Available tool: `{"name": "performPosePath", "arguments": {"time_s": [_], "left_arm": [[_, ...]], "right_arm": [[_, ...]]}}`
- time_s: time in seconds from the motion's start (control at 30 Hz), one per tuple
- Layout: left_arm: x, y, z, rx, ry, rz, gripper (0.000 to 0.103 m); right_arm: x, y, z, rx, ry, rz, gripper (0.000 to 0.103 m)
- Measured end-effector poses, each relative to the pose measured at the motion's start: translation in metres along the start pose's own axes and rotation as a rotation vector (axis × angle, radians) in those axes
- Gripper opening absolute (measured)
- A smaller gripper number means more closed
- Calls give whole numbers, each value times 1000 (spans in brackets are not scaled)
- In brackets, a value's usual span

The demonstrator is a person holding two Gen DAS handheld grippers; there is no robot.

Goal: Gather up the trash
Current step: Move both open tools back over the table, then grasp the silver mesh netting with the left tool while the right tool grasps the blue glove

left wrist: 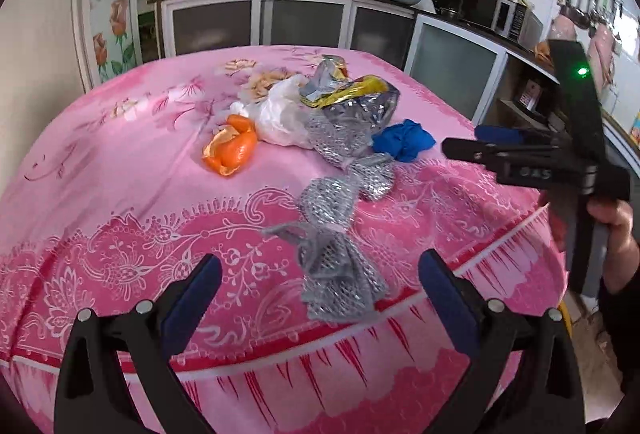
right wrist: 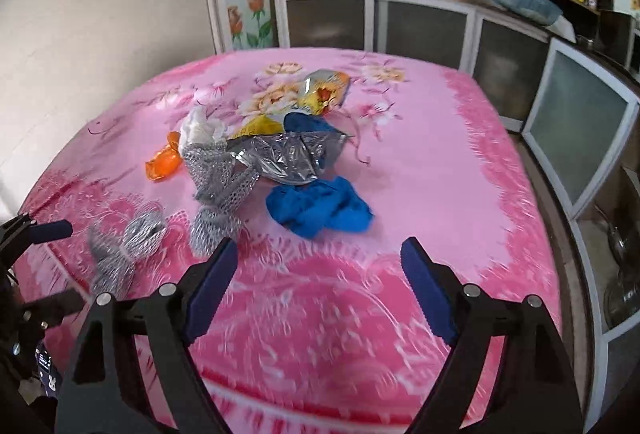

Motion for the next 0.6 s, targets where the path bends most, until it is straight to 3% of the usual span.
{"name": "performPosePath", "arguments": {"time_s": [0.17, 0.3, 0.6], "left_arm": [[1, 18, 9, -5, -34, 30, 95], [-1, 33, 11, -63, -84, 68, 95], [3, 55, 9, -77, -88, 94, 95]], "right_arm": [[6, 32, 5, 3, 15, 55, 79], [10, 46, 4, 23, 36, 76, 79], [16, 71, 4, 39, 64, 120, 75]]}}
Point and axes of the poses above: each gripper's, at about its wrist camera, not at the fingertips, and y roughly the way its jaws point, z to its left, x to its top, the point moved 5 cm from there along y, roughly the way its jaws point, and after that the axes turned 7 degrees about -x, right-handed, at the moved point
